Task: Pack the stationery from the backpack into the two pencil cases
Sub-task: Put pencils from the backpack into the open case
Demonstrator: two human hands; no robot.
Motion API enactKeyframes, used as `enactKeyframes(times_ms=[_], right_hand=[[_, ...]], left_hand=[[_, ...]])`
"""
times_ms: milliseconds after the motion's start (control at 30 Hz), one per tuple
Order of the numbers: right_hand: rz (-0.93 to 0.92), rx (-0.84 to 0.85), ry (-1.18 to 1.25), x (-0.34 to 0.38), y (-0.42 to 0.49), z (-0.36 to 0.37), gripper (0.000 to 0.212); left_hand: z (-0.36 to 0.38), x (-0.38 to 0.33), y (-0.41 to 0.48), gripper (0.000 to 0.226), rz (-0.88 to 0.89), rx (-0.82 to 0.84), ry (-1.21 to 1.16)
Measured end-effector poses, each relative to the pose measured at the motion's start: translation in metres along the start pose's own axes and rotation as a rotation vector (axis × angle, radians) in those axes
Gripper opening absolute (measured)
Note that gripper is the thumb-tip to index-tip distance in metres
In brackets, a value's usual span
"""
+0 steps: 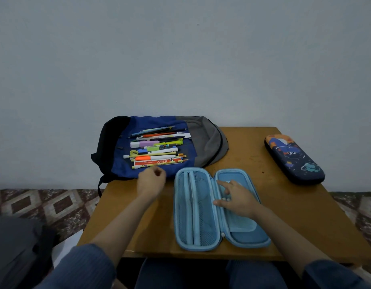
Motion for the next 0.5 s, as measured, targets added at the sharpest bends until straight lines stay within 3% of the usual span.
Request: enactKeyframes(times_ms=[133, 267, 500], right_hand=[[0.003, 0.002, 0.022, -0.002, 0.001, 0.004, 0.077], [0.004, -0.002, 0.033, -0.001, 0.001, 0.006, 0.075], [0.009, -0.018, 0.009, -0.002, 0.002, 0.008, 0.074]], left_hand=[[-0.016, 0.021, 0.020, 0.032, 0.213, -0.160, 0.355], [-0.021, 0.042, 0.040, 0.046, 0.166, -0.089, 0.491], [-0.023, 0.045, 0.045, 0.035, 0.176, -0.111, 0.671]])
Point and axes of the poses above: each hand's wrist, its own y-axis towards the middle knuckle, its own z-axis out of the palm, x = y × z, the point moved 4 cm from there along y, towards the middle knuckle, and after that the axes turned 2 degrees about -z, right-handed, at the moved point
